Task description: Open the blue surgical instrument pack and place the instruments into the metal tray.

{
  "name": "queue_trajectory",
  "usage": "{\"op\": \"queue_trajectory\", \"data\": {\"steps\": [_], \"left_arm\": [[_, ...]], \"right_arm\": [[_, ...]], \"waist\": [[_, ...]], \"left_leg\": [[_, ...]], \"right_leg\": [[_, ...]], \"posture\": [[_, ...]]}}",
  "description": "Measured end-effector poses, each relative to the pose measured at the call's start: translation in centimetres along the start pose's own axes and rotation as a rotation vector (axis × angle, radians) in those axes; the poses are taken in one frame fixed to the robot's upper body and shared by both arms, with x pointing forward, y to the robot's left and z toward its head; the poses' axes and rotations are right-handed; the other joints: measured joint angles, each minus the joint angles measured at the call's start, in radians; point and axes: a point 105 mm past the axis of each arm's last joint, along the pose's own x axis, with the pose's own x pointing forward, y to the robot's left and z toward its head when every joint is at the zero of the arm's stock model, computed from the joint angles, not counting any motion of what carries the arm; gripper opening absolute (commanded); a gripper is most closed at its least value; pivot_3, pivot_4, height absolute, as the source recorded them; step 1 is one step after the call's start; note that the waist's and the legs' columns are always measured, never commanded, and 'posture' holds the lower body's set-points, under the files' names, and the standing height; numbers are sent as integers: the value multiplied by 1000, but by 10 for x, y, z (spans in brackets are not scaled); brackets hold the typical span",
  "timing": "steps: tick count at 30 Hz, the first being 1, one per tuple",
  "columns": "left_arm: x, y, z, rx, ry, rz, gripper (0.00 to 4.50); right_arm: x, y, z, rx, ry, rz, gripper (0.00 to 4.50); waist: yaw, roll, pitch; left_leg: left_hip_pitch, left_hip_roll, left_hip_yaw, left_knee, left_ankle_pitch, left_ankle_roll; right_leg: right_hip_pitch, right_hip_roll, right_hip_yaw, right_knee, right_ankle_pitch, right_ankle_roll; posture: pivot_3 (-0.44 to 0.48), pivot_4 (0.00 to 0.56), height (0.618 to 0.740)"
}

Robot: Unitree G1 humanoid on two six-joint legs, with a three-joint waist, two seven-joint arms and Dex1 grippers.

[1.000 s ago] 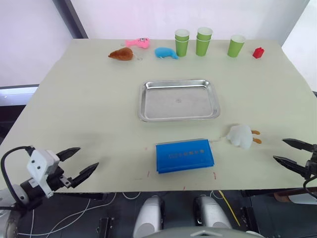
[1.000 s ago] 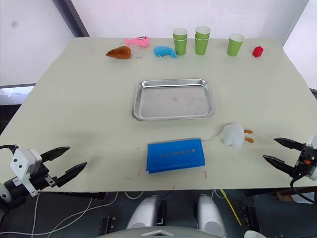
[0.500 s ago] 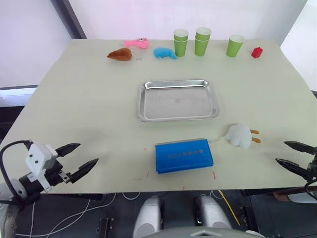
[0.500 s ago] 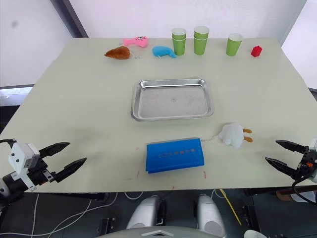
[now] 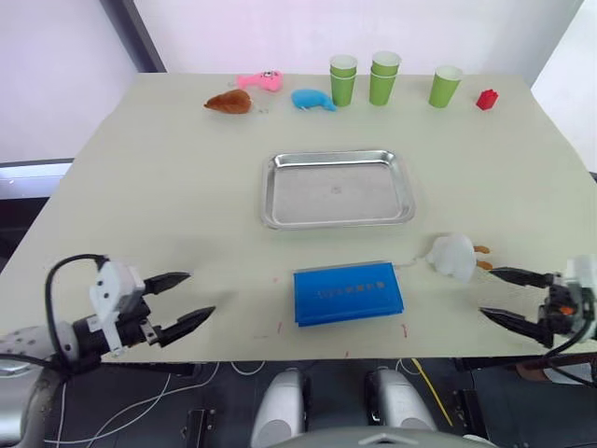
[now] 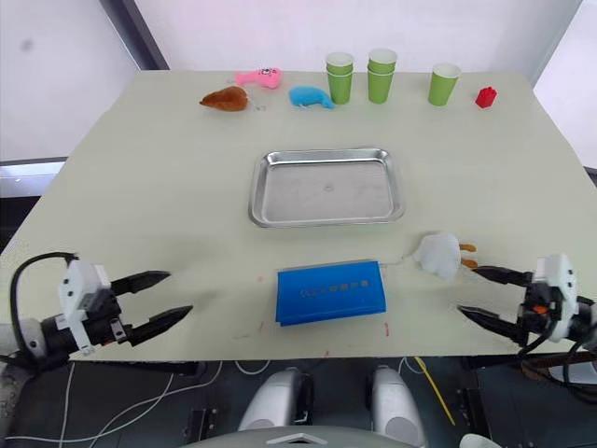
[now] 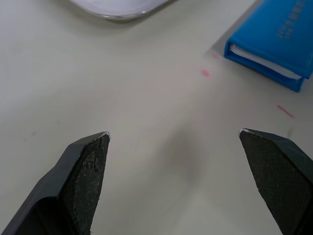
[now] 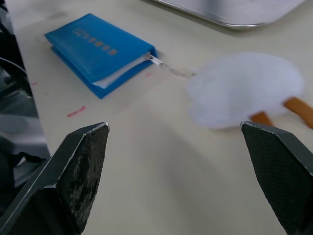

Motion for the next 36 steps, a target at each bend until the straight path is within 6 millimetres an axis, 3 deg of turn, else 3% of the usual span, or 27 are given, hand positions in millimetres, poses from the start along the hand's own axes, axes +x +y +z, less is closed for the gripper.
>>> {"op": "queue_trajectory", "data": {"steps": [1,4,5,6,8,9,10,12,13,17,23,31,36], "left_arm": [[4,0,2,9,-7,-10,4500],[20,-3,10,49,-42,-54,3626],[25,-5,11,63,-55,-72,3015],[28,-6,12,69,-60,-84,2744],[36,-8,11,80,-73,-118,1676],[40,-10,11,84,-81,-132,1476],[42,-11,12,88,-87,-143,991],[47,-13,11,102,-89,-168,171],[49,-14,11,108,-90,-181,74],[67,-27,9,110,-94,-270,74],[92,-43,12,106,-109,-349,74],[110,-39,9,88,-115,-357,74],[113,-39,10,83,-132,-362,74]], "right_arm": [[5,1,1,-5,2,17,3988],[27,4,5,-51,12,63,2764],[33,2,4,-73,33,65,2057],[35,1,2,-86,45,65,1788],[43,-5,-2,-116,71,52,672],[46,-6,-3,-124,75,50,452],[49,-7,-4,-130,78,50,53],[54,-8,-7,-144,89,57,0],[57,-8,-9,-152,98,55,0],[75,-6,-16,-183,127,76,0],[98,-5,-8,-231,125,71,0],[119,7,-3,-220,102,82,0],[120,6,-3,-208,105,74,0]], "waist": [[0,0,0],[-1,0,0],[0,0,0],[0,0,0],[0,0,0],[0,0,0],[0,0,0],[0,0,0],[0,0,0],[0,0,0],[-5,-1,-1],[-1,-1,-1],[-1,-1,-1]], "left_leg": [[0,0,0,0,0,0],[0,0,0,1,0,0],[0,-1,0,1,0,0],[0,-1,0,1,0,0],[-1,-2,1,1,0,0],[-1,-1,1,1,0,0],[-1,-1,1,1,0,0],[-1,-1,1,1,0,0],[-1,-1,0,1,0,0],[-1,-1,1,1,0,0],[0,-1,-3,2,0,0],[-1,-1,-7,2,0,0],[-1,-1,-7,2,0,0]], "right_leg": [[0,0,0,0,0,0],[0,1,0,0,1,0],[0,1,0,0,1,0],[0,1,0,0,1,0],[0,1,-1,0,1,0],[0,1,-1,0,1,0],[0,1,-2,0,1,0],[0,1,-2,0,1,0],[0,1,-2,0,1,0],[0,1,-1,0,1,0],[0,3,-1,1,2,-1],[0,4,-1,1,2,-1],[0,3,-2,1,2,-1]], "posture": [[0,150,740],[0,150,740],[0,150,740],[0,150,740],[0,150,740],[0,150,740],[0,150,740],[0,150,740],[0,150,740],[0,150,740],[0,150,740],[0,150,740],[0,150,740]]}}
